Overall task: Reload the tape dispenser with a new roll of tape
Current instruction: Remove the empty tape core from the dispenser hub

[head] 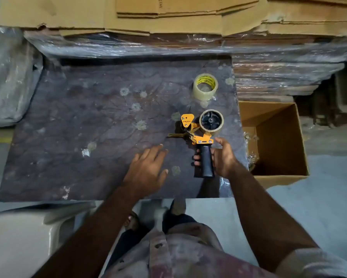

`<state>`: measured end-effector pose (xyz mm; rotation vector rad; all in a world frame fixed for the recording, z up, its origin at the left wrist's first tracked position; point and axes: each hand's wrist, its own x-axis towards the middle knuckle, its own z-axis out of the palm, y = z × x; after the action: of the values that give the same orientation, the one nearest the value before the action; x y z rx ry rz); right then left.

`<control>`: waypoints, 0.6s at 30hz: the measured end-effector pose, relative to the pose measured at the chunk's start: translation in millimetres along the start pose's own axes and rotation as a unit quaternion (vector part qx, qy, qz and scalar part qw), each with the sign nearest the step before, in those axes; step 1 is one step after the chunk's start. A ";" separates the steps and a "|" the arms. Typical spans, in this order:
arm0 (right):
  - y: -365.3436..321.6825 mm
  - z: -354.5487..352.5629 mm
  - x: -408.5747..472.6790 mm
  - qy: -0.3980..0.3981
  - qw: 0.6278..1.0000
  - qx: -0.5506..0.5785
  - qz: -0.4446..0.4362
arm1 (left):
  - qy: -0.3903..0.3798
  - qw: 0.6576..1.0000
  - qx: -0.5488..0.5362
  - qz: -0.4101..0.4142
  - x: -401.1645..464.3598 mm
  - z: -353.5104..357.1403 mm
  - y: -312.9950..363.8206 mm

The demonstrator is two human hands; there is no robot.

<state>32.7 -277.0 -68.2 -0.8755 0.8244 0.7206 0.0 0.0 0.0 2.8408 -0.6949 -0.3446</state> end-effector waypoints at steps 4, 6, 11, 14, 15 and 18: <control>2.3 0.6 1.2 -0.047 0.997 0.047 0.029 | -0.002 0.999 -0.005 -0.037 -5.5 -1.8 -4.6; 6.0 -0.7 4.0 -0.054 0.997 0.057 0.022 | -0.009 0.999 -0.002 -0.045 -9.1 -2.1 -7.1; 11.0 15.3 -7.0 -0.045 0.997 0.064 -0.012 | -0.017 0.999 0.001 -0.050 -14.0 -13.0 -8.7; 16.3 29.1 -18.4 -0.044 0.997 0.057 -0.038 | -0.021 0.998 -0.022 -0.056 -18.1 -20.3 -6.3; 14.1 38.6 -23.6 -0.038 0.997 0.053 -0.038 | -0.009 0.998 -0.029 -0.056 -16.6 -25.1 -7.9; 7.4 83.6 -52.0 -0.081 0.993 0.024 -0.079 | 0.059 0.996 -0.050 -0.044 -23.6 -55.8 -23.4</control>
<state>27.2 -211.6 5.6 -0.8178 0.6191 0.6215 4.7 39.0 51.7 2.7752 -0.5172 -0.2145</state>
